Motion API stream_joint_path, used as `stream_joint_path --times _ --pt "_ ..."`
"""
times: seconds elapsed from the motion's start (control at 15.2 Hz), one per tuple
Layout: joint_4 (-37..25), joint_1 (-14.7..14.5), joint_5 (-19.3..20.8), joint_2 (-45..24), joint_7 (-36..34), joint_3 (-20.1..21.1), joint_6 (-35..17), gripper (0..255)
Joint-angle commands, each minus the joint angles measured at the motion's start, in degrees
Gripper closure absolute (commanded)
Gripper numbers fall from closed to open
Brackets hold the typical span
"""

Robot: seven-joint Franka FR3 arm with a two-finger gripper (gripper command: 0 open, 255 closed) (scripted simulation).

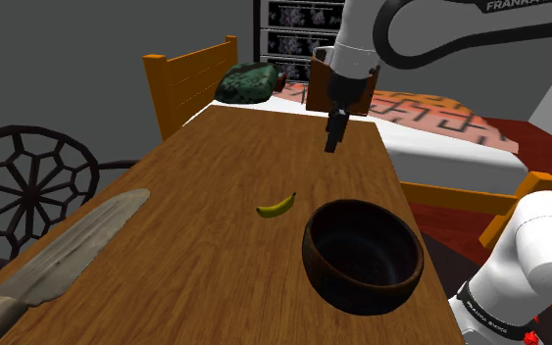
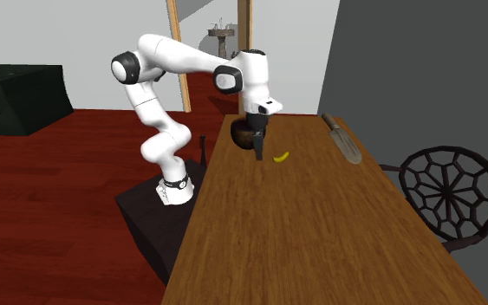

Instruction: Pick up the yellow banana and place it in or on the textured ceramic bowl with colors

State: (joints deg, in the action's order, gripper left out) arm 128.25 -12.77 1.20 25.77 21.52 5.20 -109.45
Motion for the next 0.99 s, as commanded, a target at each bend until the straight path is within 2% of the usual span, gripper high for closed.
stream_joint_path --times 0.0,0.79,0.92 --pt "-1.04 -1.81 -0.19 -2.8 2.83 1.02 -1.61 0" --pt "-2.93 -11.41 -0.68 -13.31 19.42 7.35 -8.98 0" --pt "-1.94 -11.37 -0.54 -13.87 19.32 7.39 -10.52 0"
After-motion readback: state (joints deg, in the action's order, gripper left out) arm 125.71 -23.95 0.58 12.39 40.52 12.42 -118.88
